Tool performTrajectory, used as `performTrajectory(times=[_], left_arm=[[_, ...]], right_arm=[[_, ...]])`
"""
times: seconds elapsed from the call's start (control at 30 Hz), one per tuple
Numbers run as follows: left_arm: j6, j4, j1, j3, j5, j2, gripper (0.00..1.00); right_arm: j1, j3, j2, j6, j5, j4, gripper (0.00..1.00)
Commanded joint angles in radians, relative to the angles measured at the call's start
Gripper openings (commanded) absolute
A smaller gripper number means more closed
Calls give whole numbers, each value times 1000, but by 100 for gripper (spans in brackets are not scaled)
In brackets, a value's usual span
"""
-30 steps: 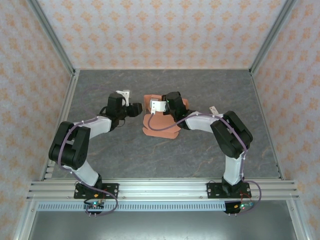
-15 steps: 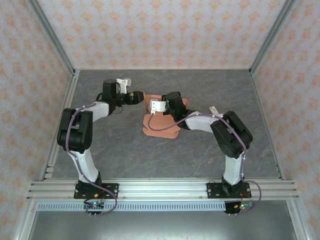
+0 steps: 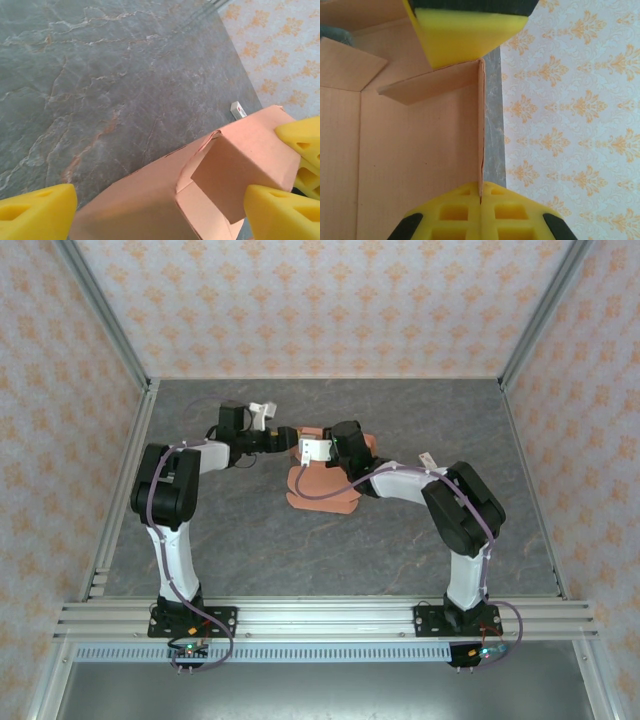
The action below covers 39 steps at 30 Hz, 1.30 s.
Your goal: Fold the paper box
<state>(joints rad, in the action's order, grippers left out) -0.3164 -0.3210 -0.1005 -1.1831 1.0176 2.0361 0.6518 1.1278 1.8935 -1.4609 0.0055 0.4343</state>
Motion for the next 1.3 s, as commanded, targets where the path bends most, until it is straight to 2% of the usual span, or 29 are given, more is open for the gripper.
performTrajectory(times=[0.0,0.37,0.87,1.27], left_arm=[[-8,-71,-1,20,46,-18,87],[31,-142,-1,68,87,-36,81],[135,-85,-20,68,135,-57,78],[165,-67,-31,68,126,-45,63]], right_arm=[[5,32,-6,-13,11,-14,0],[-9,28,-9,-15,-5,-33,0],[-12,48,2,-8,-1,-52,0],[-14,52,3,-12,-5,-60,0]])
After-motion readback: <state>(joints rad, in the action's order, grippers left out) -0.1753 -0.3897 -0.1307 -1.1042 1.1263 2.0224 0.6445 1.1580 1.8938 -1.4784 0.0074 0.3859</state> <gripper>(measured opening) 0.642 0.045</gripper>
